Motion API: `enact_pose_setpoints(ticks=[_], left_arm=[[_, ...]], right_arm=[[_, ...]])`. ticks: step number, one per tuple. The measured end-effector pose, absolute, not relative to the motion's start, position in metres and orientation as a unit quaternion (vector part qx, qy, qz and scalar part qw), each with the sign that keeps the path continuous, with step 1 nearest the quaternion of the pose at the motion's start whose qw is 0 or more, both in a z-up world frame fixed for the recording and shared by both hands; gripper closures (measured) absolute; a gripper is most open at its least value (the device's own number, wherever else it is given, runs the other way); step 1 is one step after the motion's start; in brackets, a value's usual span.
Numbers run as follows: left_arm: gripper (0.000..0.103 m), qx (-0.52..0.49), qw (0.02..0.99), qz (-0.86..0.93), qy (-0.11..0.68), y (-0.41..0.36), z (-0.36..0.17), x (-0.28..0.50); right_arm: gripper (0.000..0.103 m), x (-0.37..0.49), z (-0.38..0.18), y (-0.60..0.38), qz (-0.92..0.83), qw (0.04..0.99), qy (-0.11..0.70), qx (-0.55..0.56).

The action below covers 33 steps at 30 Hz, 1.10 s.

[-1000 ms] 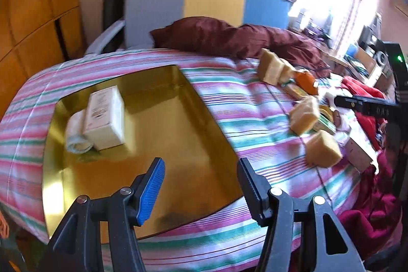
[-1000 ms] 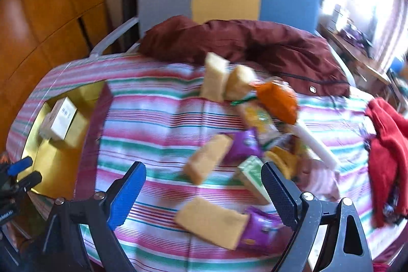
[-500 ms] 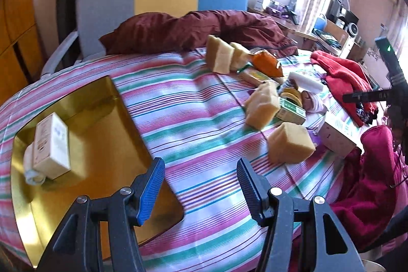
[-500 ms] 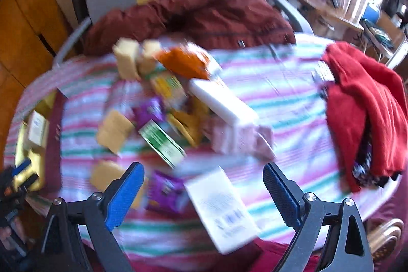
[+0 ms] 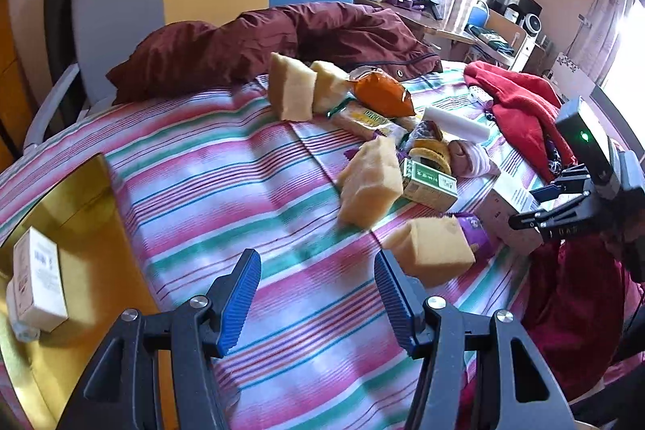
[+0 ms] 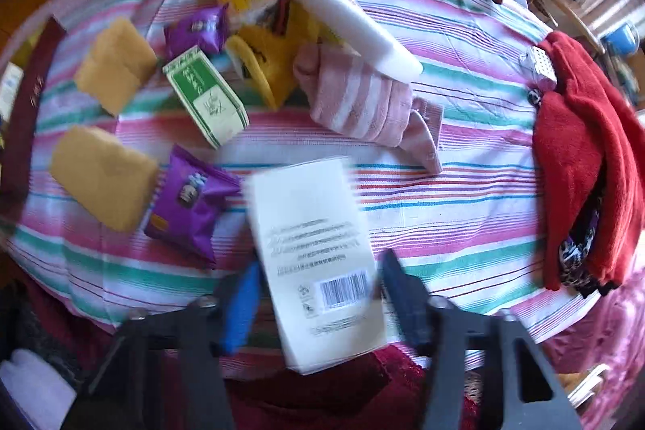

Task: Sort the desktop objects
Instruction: 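Move both tools back to the pile and grasp a second white box with the right tool, then grasp a yellow sponge with the left tool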

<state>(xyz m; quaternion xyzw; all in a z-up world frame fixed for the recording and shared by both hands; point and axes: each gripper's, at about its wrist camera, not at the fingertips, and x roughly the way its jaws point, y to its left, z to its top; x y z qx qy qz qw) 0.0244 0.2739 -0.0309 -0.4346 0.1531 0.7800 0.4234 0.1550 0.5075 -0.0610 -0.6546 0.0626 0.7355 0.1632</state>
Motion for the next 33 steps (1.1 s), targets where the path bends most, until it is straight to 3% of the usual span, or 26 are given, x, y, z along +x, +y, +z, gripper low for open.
enact_pose_setpoints(ticks=[5, 27, 33], left_arm=[[0.044, -0.43, 0.434, 0.775, 0.16, 0.299, -0.033, 0.021], [0.044, -0.445, 0.437, 0.751, 0.216, 0.387, -0.073, 0.006], [0.071, -0.436, 0.428, 0.76, 0.221, 0.391, -0.08, 0.003]], right_arm=[[0.052, 0.154, -0.06, 0.493, 0.738, 0.157, 0.021, -0.656], [0.052, 0.156, -0.054, 0.505, 0.765, 0.157, 0.058, -0.622], [0.052, 0.158, -0.052, 0.507, 0.771, 0.161, 0.063, -0.613]])
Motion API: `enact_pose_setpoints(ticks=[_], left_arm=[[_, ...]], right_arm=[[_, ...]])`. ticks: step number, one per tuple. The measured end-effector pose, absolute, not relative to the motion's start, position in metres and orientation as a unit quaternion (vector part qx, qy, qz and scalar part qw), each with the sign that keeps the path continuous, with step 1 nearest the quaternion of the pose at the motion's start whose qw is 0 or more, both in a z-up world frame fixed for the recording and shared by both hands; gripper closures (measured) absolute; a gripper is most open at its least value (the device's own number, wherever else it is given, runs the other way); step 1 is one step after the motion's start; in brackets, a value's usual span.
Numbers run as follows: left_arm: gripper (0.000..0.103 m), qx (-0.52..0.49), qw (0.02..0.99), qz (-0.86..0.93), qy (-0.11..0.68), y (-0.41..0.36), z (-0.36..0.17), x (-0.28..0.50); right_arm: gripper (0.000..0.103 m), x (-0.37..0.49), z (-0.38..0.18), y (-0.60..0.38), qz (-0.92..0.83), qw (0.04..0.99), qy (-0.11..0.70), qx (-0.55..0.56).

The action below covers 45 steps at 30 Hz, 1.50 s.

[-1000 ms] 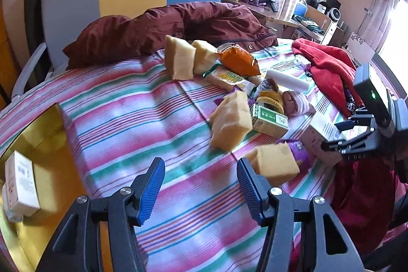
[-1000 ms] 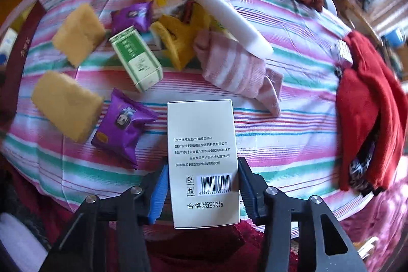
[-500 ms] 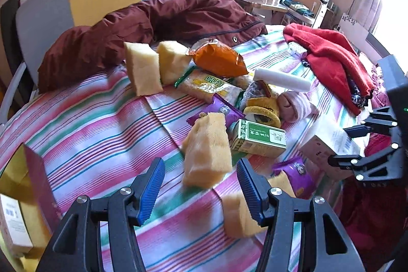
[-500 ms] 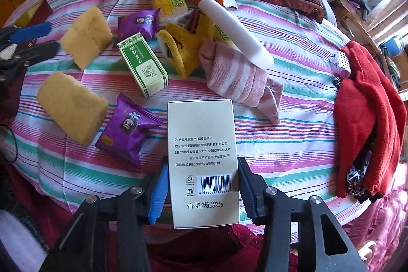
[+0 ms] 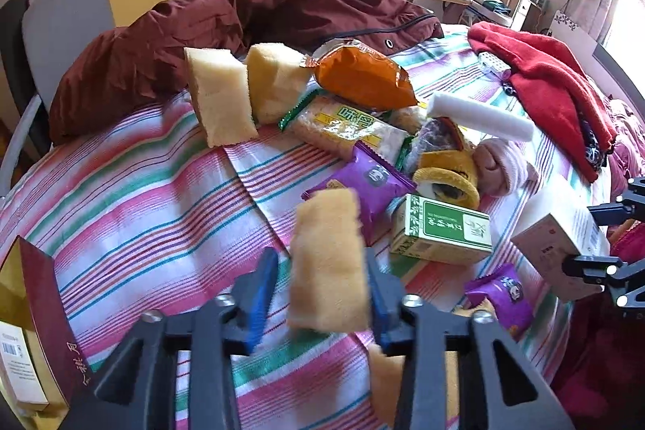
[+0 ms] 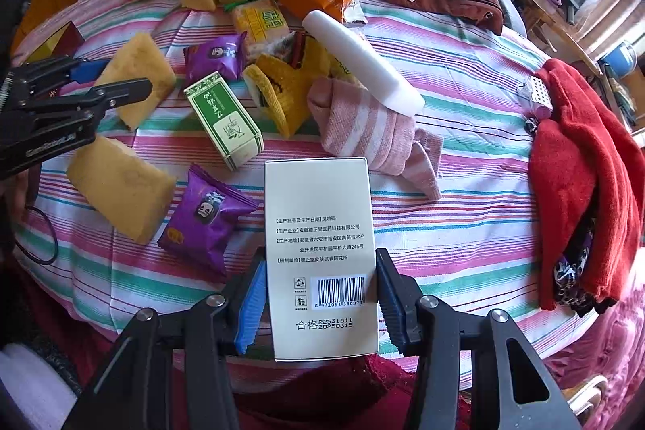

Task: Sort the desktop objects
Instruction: 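Grasp a yellow sponge with the left tool, then carry the sponge with the left tool while the right tool carries the box to the tray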

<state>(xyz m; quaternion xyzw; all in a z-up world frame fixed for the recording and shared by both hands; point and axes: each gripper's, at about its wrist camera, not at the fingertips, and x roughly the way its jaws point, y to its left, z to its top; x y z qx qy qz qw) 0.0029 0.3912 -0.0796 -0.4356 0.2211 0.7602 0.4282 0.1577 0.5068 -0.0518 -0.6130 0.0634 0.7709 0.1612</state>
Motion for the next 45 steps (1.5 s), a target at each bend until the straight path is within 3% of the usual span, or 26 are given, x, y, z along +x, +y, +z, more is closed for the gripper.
enact_pose_setpoints(ticks=[12, 31, 36, 45], left_arm=[[0.072, -0.38, 0.417, 0.805, 0.185, 0.347, -0.039, 0.013], [0.072, -0.395, 0.306, 0.862, 0.087, 0.17, -0.007, -0.009], [0.072, -0.406, 0.257, 0.874, 0.066, 0.119, -0.014, -0.022], [0.072, -0.424, 0.159, 0.89, 0.041, 0.031, -0.035, -0.044]], right_arm=[[0.052, 0.164, -0.042, 0.51, 0.788, 0.182, 0.063, -0.584], [0.052, 0.168, 0.002, 0.501, 0.833, 0.228, 0.062, -0.501], [0.052, 0.147, 0.036, 0.461, 0.864, 0.183, 0.039, -0.467], [0.052, 0.076, 0.053, 0.344, 0.893, 0.014, 0.029, -0.45]])
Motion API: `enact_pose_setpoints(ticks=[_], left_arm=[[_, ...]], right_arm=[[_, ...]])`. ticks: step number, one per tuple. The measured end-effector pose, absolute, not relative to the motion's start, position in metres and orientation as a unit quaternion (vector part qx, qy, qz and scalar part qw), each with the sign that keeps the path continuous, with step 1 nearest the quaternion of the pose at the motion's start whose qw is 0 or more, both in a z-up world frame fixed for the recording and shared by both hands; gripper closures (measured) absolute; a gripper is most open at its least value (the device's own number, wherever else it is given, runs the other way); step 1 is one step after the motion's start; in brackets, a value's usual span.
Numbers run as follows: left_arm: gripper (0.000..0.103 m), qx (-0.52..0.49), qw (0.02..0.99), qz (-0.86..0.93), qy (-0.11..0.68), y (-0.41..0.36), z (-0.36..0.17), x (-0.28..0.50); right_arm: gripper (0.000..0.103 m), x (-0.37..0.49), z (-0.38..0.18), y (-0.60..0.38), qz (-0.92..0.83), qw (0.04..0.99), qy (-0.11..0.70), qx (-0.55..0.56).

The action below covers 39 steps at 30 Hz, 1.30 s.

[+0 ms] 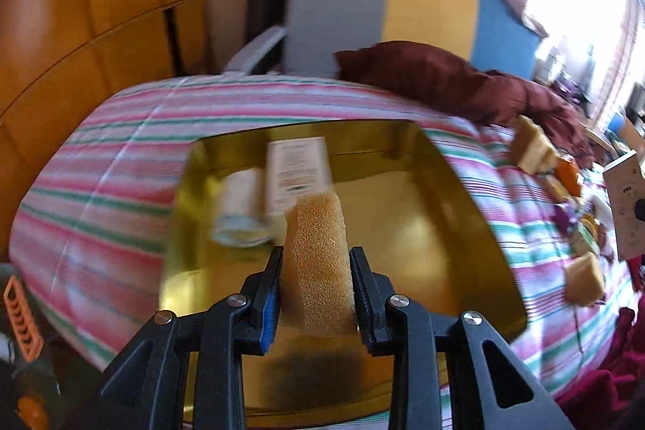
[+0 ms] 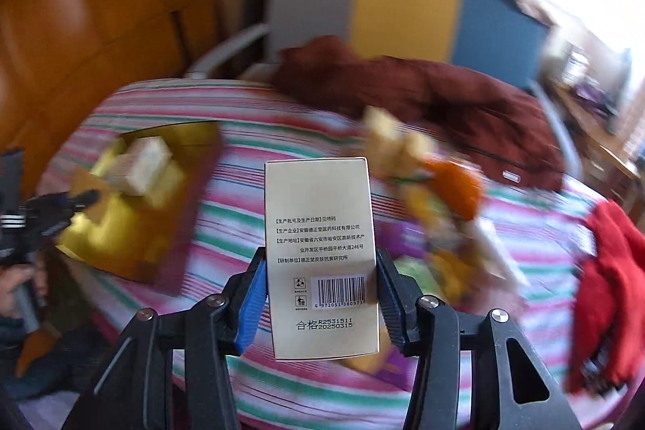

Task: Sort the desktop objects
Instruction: 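Carry the sponge with the left tool while the right tool carries the box to the tray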

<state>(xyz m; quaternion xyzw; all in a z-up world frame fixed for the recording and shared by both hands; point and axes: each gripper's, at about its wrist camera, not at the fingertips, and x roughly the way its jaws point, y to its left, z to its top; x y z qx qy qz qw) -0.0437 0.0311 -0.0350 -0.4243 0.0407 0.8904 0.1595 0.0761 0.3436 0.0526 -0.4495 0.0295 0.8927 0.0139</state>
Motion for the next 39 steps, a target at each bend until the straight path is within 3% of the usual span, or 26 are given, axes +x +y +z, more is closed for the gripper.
enact_pose_setpoints(ticks=[11, 21, 26, 28, 39], left_arm=[[0.072, -0.437, 0.133, 0.889, 0.038, -0.005, -0.056, -0.06], [0.071, -0.436, 0.123, 0.891, 0.032, -0.011, -0.063, -0.08], [0.055, -0.443, 0.111, 0.89, 0.02, -0.017, -0.066, -0.089], [0.052, -0.447, 0.109, 0.888, 0.015, -0.02, -0.068, -0.09], [0.051, -0.435, 0.095, 0.895, -0.01, -0.032, -0.066, -0.062]], right_arm=[[0.052, -0.025, 0.015, 0.217, 0.861, -0.099, 0.049, -0.497], [0.052, -0.1, -0.027, 0.182, 0.836, -0.07, 0.063, -0.54], [0.046, -0.13, -0.041, 0.186, 0.831, -0.068, 0.133, -0.537], [0.038, -0.132, -0.043, 0.185, 0.831, -0.069, 0.142, -0.534], [0.034, -0.09, -0.033, 0.18, 0.853, -0.075, 0.087, -0.508]])
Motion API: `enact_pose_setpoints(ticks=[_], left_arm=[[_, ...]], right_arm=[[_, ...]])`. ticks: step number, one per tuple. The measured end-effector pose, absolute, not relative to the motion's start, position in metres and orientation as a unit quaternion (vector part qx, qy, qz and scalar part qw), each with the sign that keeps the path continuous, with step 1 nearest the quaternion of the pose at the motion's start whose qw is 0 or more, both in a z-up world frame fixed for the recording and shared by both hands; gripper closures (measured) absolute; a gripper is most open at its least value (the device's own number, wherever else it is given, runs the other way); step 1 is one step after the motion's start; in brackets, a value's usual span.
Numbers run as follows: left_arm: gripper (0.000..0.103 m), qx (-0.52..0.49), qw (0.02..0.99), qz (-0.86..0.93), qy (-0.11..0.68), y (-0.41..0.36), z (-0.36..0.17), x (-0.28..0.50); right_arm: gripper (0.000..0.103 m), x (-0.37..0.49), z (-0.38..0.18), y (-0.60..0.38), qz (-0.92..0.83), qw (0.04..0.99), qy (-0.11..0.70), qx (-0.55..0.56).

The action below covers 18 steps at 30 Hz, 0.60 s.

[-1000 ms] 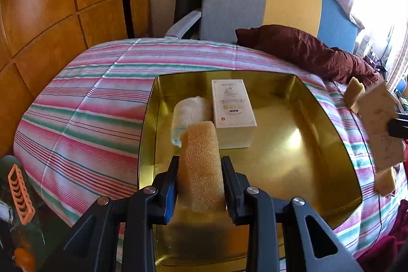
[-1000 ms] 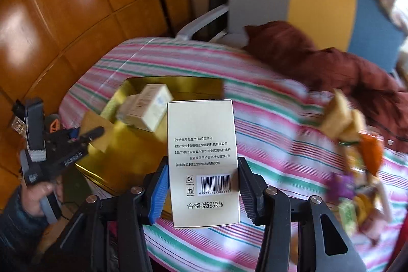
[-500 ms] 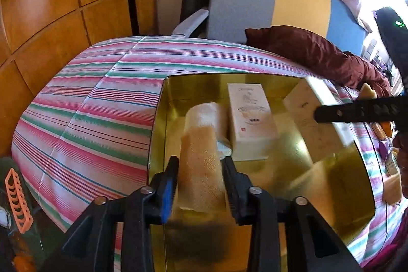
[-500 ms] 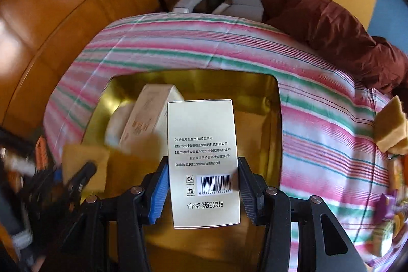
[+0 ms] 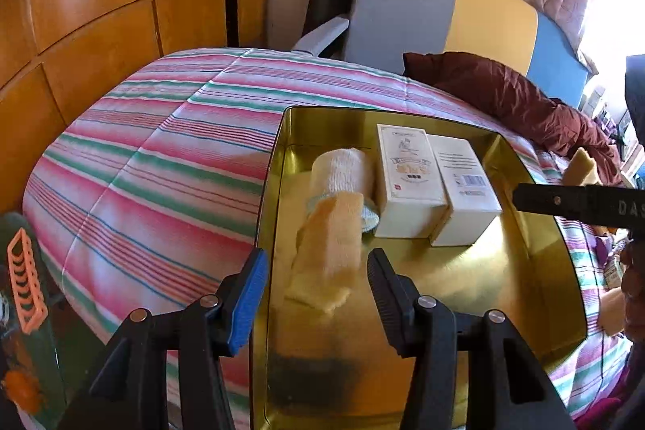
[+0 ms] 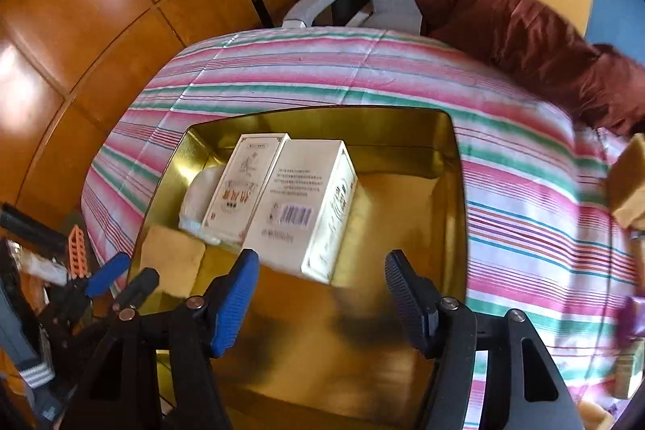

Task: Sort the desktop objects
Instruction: 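Carry the sponge with the left tool while the right tool carries the box to the tray, then release the sponge and the box into the tray with both tools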

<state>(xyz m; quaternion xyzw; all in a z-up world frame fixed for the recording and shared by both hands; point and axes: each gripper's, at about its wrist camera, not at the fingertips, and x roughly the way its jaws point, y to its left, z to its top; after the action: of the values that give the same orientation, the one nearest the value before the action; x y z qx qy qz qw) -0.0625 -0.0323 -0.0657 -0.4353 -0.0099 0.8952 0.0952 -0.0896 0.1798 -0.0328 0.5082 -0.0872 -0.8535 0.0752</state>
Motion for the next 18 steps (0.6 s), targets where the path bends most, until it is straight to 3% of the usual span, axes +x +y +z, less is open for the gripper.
enact_pose_setpoints(ticks=[9, 18], left_arm=[[0.051, -0.414, 0.096, 0.905, -0.029, -0.036, -0.041, -0.036], [0.051, -0.393, 0.113, 0.913, -0.009, -0.017, -0.019, -0.019]], right_arm=[[0.029, -0.032, -0.014, 0.167, -0.884, 0.082, -0.011, 0.459], [0.023, 0.008, -0.013, 0.175, -0.896, 0.064, 0.011, 0.44]])
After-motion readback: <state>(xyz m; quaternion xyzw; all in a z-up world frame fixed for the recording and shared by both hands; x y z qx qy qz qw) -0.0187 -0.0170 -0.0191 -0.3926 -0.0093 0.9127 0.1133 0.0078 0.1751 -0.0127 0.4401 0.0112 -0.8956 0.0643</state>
